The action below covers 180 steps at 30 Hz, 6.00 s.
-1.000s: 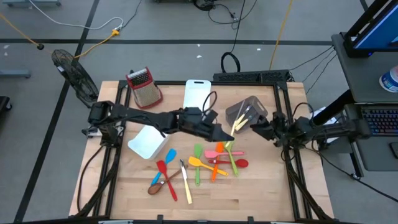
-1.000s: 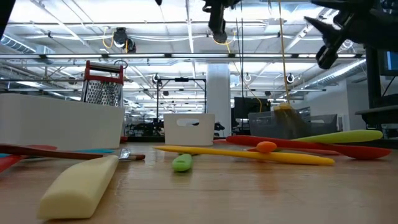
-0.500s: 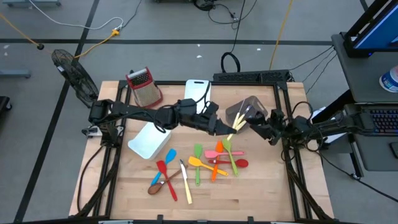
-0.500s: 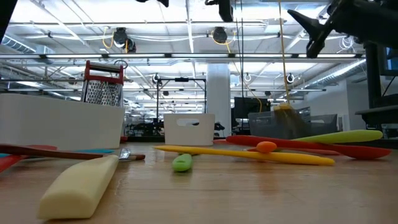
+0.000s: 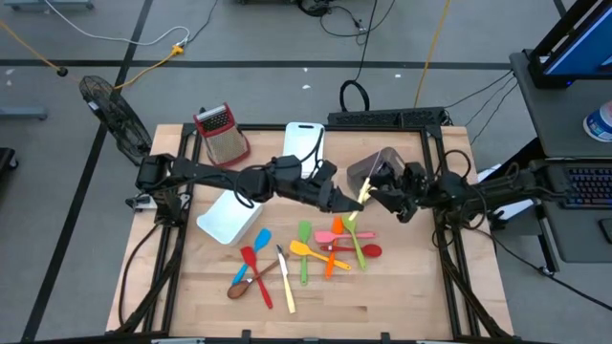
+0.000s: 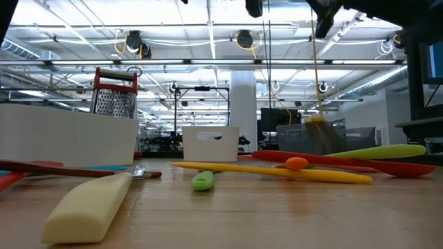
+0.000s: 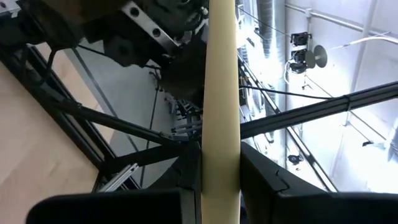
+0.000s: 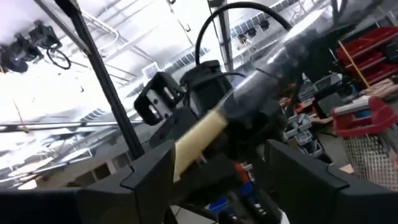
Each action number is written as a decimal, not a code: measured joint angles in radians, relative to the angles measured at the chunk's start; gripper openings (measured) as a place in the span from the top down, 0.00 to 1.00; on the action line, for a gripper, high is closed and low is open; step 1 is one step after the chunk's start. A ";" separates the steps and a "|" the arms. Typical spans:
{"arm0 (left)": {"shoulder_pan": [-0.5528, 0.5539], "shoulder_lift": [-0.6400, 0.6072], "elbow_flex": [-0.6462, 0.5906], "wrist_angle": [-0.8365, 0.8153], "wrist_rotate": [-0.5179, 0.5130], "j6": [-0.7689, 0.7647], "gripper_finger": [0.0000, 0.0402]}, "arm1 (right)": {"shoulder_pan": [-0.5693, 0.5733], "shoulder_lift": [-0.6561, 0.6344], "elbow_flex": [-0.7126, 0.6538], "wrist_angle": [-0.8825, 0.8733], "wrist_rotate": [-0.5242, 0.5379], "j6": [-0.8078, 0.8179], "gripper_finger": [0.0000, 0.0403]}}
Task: Pick & Place Kitchen Items
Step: Put the yellow table knife into the black bin
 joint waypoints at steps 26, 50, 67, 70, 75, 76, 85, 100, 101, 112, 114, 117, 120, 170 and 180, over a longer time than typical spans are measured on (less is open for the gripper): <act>-0.042 0.000 0.001 0.078 -0.003 0.000 0.84 | 0.027 0.054 0.093 -0.028 -0.153 0.011 0.38; -0.044 0.000 0.000 0.031 -0.010 0.002 0.84 | 0.027 0.150 0.161 -0.007 -0.157 0.006 0.39; -0.044 -0.001 0.000 0.044 0.010 0.052 0.84 | 0.028 0.145 0.162 -0.021 -0.245 0.068 0.89; -0.043 -0.001 0.000 0.044 0.009 0.068 0.84 | 0.027 0.145 0.162 -0.022 -0.259 0.066 0.90; -0.043 -0.001 0.000 0.033 -0.003 0.073 0.77 | 0.027 0.145 0.162 -0.031 -0.259 0.081 0.90; -0.043 -0.001 0.000 0.026 -0.007 0.077 0.74 | 0.027 0.145 0.162 -0.036 -0.259 0.081 0.90; -0.024 0.001 -0.001 -0.053 -0.017 0.264 0.53 | 0.017 0.133 0.162 -0.150 -0.239 0.114 0.91; 0.074 0.000 0.000 -0.231 -0.013 0.477 0.48 | -0.086 -0.097 0.160 -0.596 -0.142 0.284 0.91; 0.079 0.000 0.000 -0.229 -0.013 0.492 0.48 | -0.100 -0.115 0.160 -0.633 -0.143 0.304 0.91; 0.112 -0.002 0.000 -0.241 -0.009 0.657 0.48 | -0.282 -0.209 0.161 -0.966 -0.223 0.542 0.91; 0.119 -0.002 0.000 -0.240 -0.009 0.690 0.48 | -0.318 -0.209 0.158 -0.991 -0.260 0.593 0.91; 0.130 -0.002 0.000 -0.254 -0.010 0.723 0.48 | -0.369 -0.209 0.122 -0.973 -0.315 0.691 0.91; 0.137 -0.002 0.000 -0.274 -0.010 0.755 0.48 | -0.412 -0.208 0.066 -0.949 -0.372 0.795 0.91; 0.183 -0.002 0.000 -0.378 -0.009 0.904 0.48 | -0.518 0.021 -0.252 -0.303 -0.442 1.687 0.90; 0.183 -0.002 0.000 -0.379 -0.008 0.904 0.48 | -0.584 0.101 -0.252 -0.207 -0.443 1.711 0.88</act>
